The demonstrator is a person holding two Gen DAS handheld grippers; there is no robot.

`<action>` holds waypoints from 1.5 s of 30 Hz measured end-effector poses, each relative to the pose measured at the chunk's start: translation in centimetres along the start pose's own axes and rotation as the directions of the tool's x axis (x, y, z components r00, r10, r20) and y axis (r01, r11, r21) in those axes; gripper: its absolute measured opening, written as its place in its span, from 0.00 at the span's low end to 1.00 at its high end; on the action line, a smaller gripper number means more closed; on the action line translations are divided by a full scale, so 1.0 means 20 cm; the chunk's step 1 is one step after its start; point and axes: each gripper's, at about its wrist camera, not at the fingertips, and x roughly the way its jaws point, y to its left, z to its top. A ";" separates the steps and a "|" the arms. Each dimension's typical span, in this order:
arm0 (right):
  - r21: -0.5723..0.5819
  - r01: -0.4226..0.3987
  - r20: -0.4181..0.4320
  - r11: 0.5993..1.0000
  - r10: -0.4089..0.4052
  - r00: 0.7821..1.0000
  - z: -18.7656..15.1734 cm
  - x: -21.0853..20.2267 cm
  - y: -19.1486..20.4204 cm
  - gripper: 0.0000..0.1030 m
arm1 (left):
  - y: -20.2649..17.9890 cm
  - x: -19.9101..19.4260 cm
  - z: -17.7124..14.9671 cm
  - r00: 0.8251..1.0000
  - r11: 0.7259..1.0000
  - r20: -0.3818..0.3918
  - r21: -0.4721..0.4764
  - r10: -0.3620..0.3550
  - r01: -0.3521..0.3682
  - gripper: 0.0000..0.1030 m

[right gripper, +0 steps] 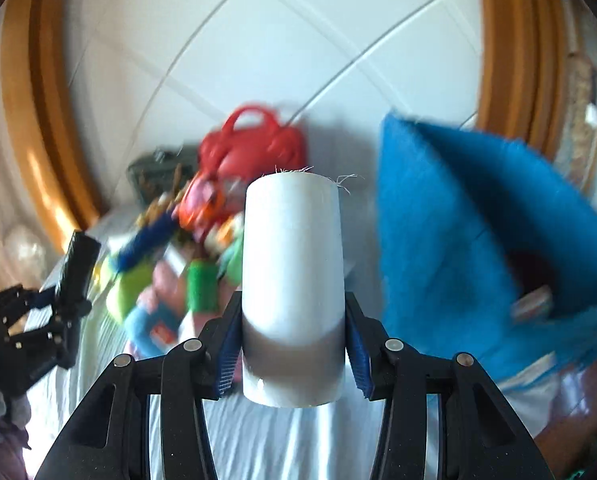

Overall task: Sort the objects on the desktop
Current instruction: 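Carry the tube with the left tool into the blue crate while the right tool drops the roll there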

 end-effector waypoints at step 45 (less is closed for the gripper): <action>-0.012 0.195 -0.188 0.981 -0.194 0.963 0.14 0.29 -1.99 0.44 | -2.10 0.51 1.18 0.995 0.984 -0.036 0.150 -0.090 0.095 0.35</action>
